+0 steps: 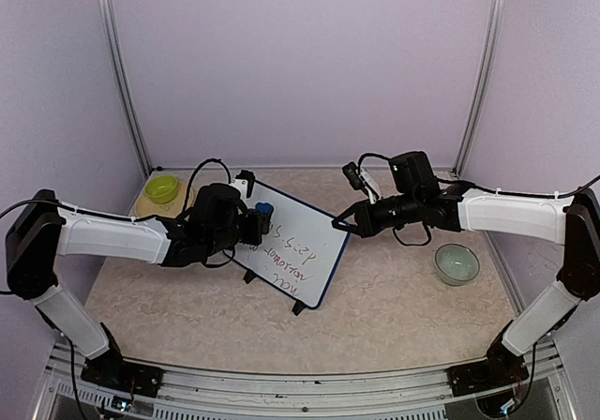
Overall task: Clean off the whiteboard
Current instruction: Erase the center of the whiteboard.
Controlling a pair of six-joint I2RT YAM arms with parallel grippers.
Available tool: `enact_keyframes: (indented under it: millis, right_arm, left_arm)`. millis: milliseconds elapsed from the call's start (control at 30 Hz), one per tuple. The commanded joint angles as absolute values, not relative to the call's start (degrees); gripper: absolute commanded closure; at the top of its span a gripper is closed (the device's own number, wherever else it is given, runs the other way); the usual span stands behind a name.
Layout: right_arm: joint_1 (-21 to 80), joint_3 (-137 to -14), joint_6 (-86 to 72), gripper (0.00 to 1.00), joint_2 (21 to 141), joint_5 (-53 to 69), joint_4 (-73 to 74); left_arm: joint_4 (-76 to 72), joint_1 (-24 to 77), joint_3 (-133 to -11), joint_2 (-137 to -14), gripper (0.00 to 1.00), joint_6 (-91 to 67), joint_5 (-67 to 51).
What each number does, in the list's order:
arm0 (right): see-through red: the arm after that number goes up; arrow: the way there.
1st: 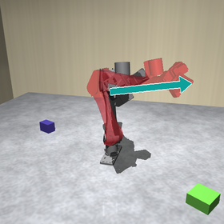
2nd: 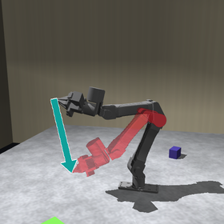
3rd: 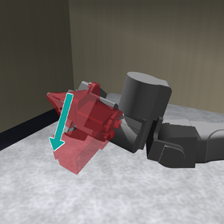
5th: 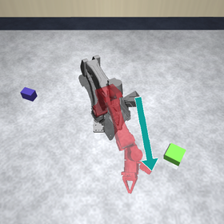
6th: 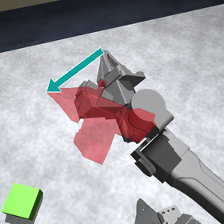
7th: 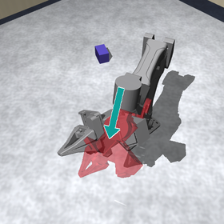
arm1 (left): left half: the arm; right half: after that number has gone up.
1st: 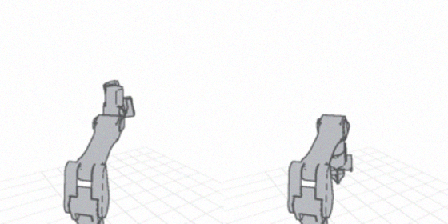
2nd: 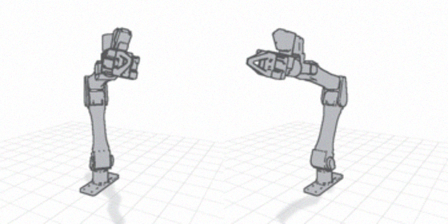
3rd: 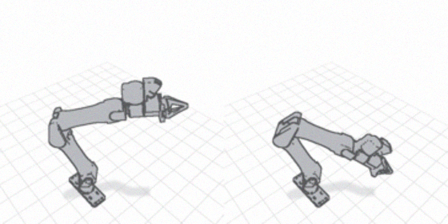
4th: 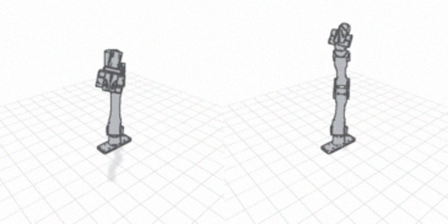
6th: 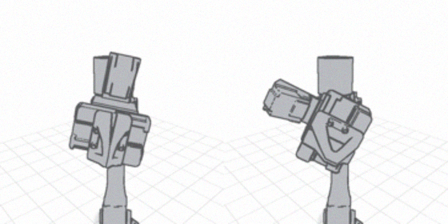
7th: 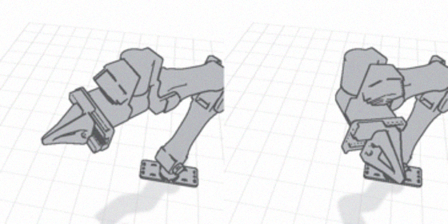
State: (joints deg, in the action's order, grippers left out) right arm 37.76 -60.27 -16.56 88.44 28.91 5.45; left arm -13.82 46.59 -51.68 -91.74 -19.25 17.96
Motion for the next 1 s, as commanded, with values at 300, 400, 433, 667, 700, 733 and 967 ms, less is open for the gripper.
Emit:
enact_keyframes:
  millis: [300,400,433,667,700,733,967]
  right_arm:
    - [39.79,-59.33,-11.79,1.0,90.88,31.34,8.91]
    - [39.9,-59.5,-11.88,1.0,91.02,31.38,9.07]
    - [39.9,-59.59,-11.86,1.0,90.92,31.38,9.21]
    - [39.9,-59.41,-11.6,1.0,90.31,30.85,9.78]
    - [39.92,-59.35,-11.65,1.0,90.28,30.85,9.7]
    - [39.91,-59.26,-11.63,1.0,90.2,30.78,9.76]
    - [39.92,-59.25,-11.46,1.0,90.08,30.67,9.89]
  left_arm:
    - [-13.35,47.9,-36.75,-87.69,0.83,-24.03,17.59]
    - [-13.33,47.99,-38.63,-88.04,0.83,-23.5,17.47]
    - [-13.31,47.99,-39.57,-88.25,0.83,-23.17,17.53]
    - [-12.62,47.97,-49.68,-90.81,0.83,-19.64,17.27]
    - [-12.61,47.99,-50.93,-91.39,0.83,-19.4,16.86]
    - [-12.57,48.11,-52.11,-91.89,0.83,-19.3,16.51]
    - [-11.9,49.86,-53.78,-93.91,0.83,-19.43,17.19]
